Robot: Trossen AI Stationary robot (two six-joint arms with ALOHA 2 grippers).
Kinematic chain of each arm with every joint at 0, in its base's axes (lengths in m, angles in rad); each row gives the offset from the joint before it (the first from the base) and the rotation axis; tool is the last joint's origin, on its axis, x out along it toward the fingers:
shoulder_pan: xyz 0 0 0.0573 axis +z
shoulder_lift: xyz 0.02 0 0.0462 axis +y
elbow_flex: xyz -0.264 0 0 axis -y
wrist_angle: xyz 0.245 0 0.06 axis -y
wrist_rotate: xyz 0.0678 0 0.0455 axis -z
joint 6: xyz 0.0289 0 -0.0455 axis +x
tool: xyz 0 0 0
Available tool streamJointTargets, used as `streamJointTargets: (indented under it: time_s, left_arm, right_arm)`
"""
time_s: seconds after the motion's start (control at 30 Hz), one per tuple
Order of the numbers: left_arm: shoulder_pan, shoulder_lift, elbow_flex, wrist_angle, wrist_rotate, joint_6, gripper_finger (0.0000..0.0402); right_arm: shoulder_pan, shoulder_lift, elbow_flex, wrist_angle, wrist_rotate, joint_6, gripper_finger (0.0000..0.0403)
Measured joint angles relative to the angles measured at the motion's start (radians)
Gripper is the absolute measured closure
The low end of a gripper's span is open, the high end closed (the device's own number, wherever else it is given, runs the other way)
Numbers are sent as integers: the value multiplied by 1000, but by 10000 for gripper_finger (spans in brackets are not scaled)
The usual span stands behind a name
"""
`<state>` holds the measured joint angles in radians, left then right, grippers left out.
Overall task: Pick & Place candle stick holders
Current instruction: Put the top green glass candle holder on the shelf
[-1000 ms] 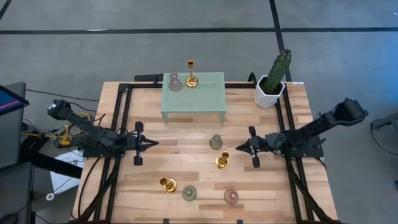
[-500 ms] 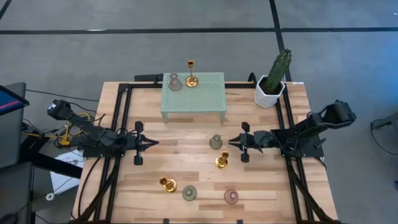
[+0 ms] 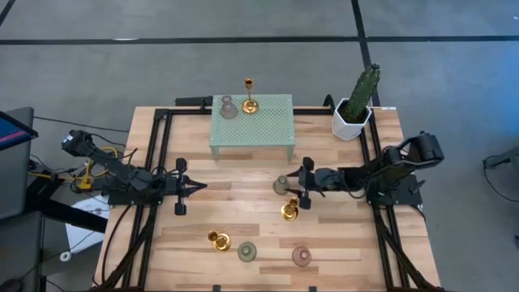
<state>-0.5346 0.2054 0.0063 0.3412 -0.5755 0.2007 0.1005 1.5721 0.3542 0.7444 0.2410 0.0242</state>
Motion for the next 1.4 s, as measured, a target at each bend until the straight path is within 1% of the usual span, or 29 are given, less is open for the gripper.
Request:
streamJointTargets:
  time_s: [0.17, 0.23, 0.4, 0.53, 0.63, 0.8, 0.9, 1.03, 1.23, 1.3, 1.4]
  left_arm:
    - [0, 0, 0, 0, 0, 0, 396]
    - [0, 0, 0, 0, 0, 0, 396]
    - [0, 0, 0, 0, 0, 0, 396]
    - [0, 0, 0, 0, 0, 0, 396]
    - [0, 0, 0, 0, 0, -3, 396]
    - [0, 0, 0, -1, 0, -8, 396]
    - [0, 0, 0, -2, 0, -8, 396]
    - [0, 0, 1, -4, 0, -8, 396]
    - [0, 1, 1, -4, 0, -8, 396]
    - [0, 1, 1, -4, 0, -8, 396]
    - [0, 1, 1, -4, 0, -7, 396]
  right_arm:
    - [0, 0, 21, 0, -16, -2, 146]
    - [-3, 0, 25, -1, -25, -5, 151]
    - [-24, 2, 36, -2, -86, -5, 172]
    - [-47, 41, 60, -3, -87, 4, 182]
    - [-66, 98, 88, -3, -94, 26, 183]
    - [-68, 168, 132, 0, -147, 20, 176]
    - [-67, 178, 143, -1, -159, 18, 176]
    - [-68, 159, 145, 2, -160, -2, 183]
    - [-74, 132, 145, -1, -160, -8, 209]
    - [-77, 132, 145, -5, -160, -8, 227]
    - [-77, 132, 145, -7, -160, -8, 267]
